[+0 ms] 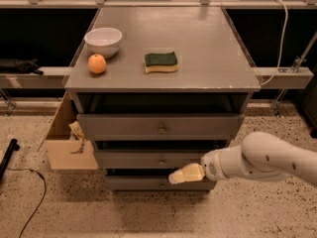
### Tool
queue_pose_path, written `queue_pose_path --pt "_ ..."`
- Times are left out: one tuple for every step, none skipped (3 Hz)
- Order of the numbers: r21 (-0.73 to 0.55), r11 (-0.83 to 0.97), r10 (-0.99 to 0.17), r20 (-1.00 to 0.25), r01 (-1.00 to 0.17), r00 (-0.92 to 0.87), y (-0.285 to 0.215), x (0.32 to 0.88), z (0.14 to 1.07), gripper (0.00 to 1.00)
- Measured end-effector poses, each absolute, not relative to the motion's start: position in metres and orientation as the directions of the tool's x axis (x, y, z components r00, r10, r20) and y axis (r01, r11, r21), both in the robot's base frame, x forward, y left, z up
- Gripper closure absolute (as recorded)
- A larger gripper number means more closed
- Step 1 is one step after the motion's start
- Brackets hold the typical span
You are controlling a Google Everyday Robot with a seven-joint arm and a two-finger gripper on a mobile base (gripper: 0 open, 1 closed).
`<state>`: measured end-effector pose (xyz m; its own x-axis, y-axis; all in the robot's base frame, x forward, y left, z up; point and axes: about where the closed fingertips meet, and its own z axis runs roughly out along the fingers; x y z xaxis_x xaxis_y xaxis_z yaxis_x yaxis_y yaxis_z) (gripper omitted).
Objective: Open middle drawer
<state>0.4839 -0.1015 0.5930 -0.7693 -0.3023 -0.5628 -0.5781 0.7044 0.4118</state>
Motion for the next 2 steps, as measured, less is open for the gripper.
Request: queue_pose_path --pt "0.454 0.690 -0.232 -0.598 -0.563 -0.767 -0.095 0.474 0.549 0.00" --pt "0.447 0.677 -0.188 -0.663 -0.585 -0.724 -0.082 0.480 0.520 0.00"
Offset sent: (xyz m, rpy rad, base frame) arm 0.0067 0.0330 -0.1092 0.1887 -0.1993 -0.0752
